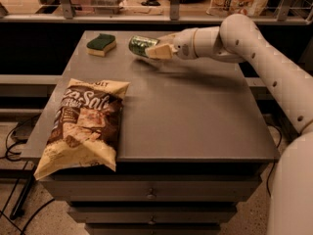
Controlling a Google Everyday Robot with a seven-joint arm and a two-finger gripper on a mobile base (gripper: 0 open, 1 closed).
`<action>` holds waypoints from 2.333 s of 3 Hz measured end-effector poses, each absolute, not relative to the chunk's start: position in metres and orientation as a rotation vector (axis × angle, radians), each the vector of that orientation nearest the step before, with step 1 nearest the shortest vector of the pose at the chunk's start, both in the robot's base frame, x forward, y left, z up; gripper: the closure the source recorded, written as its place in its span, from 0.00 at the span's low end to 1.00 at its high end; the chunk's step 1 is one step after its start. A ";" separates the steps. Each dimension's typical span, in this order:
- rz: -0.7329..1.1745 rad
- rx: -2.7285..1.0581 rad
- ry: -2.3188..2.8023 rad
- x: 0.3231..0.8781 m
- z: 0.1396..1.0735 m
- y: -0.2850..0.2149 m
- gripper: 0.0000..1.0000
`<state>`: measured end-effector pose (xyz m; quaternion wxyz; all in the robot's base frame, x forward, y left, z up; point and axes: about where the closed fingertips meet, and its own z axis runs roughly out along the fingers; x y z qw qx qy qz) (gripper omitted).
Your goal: Move green can near sponge
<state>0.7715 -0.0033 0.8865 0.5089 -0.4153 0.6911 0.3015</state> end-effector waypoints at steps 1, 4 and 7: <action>0.810 -1.037 1.573 0.793 0.892 0.038 1.00; 0.739 -1.182 1.566 0.812 0.883 0.097 0.36; 0.675 -1.215 1.612 0.811 0.872 0.094 0.00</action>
Offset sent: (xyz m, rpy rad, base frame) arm 0.0534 0.1137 0.0106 0.1081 -0.0770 0.2033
